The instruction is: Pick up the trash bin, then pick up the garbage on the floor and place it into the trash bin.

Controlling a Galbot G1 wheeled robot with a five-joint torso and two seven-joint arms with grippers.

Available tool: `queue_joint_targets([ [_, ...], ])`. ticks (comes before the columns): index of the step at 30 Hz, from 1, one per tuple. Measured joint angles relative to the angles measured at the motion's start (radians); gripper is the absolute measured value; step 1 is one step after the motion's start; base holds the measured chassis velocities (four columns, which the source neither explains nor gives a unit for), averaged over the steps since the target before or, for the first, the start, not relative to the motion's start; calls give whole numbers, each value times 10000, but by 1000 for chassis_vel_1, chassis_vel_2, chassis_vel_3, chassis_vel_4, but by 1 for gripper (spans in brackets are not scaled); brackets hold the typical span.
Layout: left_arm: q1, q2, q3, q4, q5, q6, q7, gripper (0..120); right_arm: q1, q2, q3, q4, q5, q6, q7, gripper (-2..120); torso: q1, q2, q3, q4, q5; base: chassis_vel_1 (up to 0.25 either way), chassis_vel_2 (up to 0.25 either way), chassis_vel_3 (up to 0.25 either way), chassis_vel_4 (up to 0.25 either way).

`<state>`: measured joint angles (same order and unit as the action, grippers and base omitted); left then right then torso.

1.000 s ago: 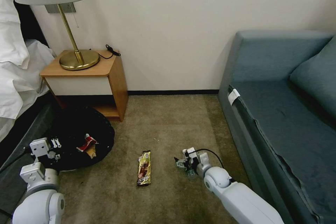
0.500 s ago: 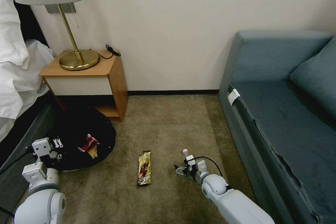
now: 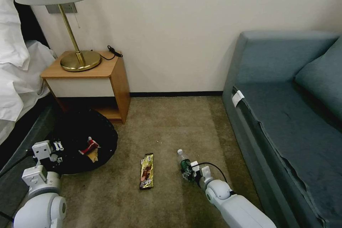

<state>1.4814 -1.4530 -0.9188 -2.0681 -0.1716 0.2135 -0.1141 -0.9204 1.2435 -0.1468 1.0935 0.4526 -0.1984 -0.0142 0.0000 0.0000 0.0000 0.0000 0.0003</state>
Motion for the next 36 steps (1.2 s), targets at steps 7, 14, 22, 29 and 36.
queue_joint_targets([
  [7, -42, 40, -9, 2, -23, 0, 1, 5, -41, -41, 8, 144, 4, 20, -26, 31, -1, 0, 0, 0, -2, 0, 0, 0, 0],
  [14, -88, 99, -87, 48, -99, 16, 8, 5, -64, -51, 9, 247, 9, 20, -27, 28, 0, 0, 0, -1, -3, 0, 0, 0, 0],
  [22, -50, 137, -141, 84, -126, 18, 6, 5, -22, -155, 166, 866, 201, 7, 4, 28, 0, 0, 0, 0, -2, 0, 0, 0, 0],
  [29, -3, 129, -110, 74, -129, 18, 6, 5, 180, -402, 333, 1638, 371, 2, 28, 28, 0, 0, 0, -1, -2, 0, 0, 0, 0],
  [36, 41, 104, -9, -14, -126, 35, 7, 5, 1016, -1599, -46, 3522, 1718, -301, 152, 28, 0, 0, 0, -1, -3, 0, 0, 0, 0],
])
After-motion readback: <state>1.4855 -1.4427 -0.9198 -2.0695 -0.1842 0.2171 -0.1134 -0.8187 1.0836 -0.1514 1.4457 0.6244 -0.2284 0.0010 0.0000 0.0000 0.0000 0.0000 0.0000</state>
